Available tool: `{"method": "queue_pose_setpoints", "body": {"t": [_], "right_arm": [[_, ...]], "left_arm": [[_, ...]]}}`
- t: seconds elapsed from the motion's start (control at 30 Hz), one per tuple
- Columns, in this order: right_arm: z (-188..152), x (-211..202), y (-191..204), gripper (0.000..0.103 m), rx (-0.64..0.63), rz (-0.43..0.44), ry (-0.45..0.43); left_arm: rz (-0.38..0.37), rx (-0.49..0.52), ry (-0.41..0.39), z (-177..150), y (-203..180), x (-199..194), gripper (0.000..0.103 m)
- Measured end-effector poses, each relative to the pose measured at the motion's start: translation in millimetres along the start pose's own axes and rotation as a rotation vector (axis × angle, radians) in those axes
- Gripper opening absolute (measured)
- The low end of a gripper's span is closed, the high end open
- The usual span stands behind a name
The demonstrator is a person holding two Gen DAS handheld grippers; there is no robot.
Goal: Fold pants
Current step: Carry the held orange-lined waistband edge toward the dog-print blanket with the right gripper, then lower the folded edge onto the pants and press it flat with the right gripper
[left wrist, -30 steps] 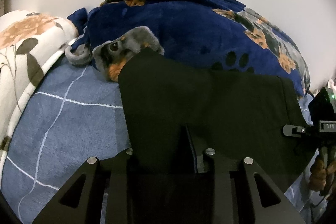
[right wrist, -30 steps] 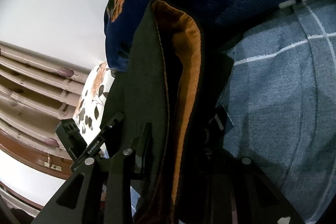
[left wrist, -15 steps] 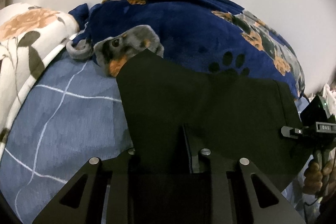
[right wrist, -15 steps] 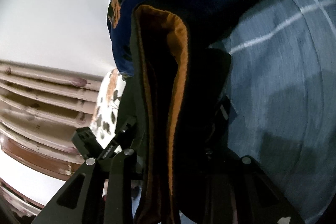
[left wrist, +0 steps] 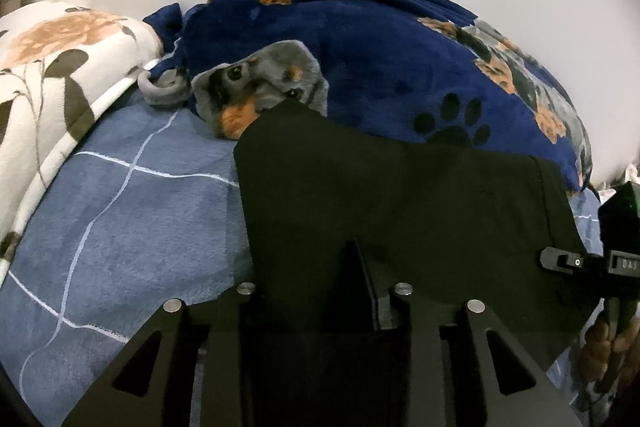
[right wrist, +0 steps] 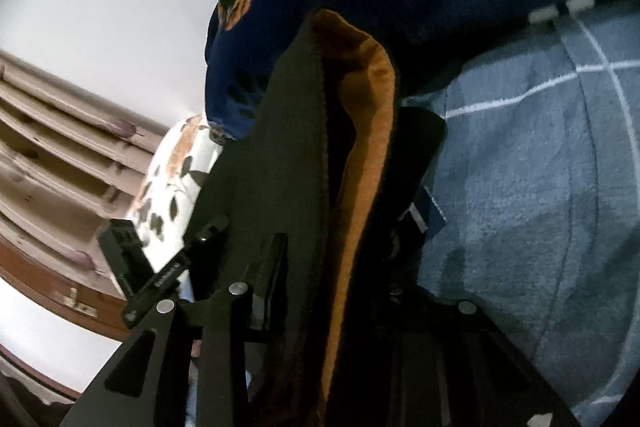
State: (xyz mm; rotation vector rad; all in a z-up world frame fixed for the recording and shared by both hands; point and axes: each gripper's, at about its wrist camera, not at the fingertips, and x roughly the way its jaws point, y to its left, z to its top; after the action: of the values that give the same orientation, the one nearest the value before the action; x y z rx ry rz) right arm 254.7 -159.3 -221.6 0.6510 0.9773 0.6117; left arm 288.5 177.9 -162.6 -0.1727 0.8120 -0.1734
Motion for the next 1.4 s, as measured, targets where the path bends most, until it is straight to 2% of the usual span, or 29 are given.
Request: {"method": "queue_pose_setpoints", "body": {"t": [0.17, 0.57, 1.0, 1.4], "right_arm": [[-4, -3, 8, 0.030, -0.054, -0.075, -0.047], [-15, 1, 32, 0.038, -0.172, -0.219, -0.095], [-21, 7, 48, 0.047, -0.254, -0.321, -0.118], [-22, 14, 58, 0.056, -0.304, -0.379, -0.120]], "left_arm": [[0.009, -0.012, -0.003, 0, 2, 0, 0.039], [0.031, -0.003, -0.006, 0, 0, 0, 0.041], [0.040, 0.000, -0.009, -1, -1, 0, 0.042], [0.068, 0.009, -0.013, 0, -2, 0, 0.047]]}}
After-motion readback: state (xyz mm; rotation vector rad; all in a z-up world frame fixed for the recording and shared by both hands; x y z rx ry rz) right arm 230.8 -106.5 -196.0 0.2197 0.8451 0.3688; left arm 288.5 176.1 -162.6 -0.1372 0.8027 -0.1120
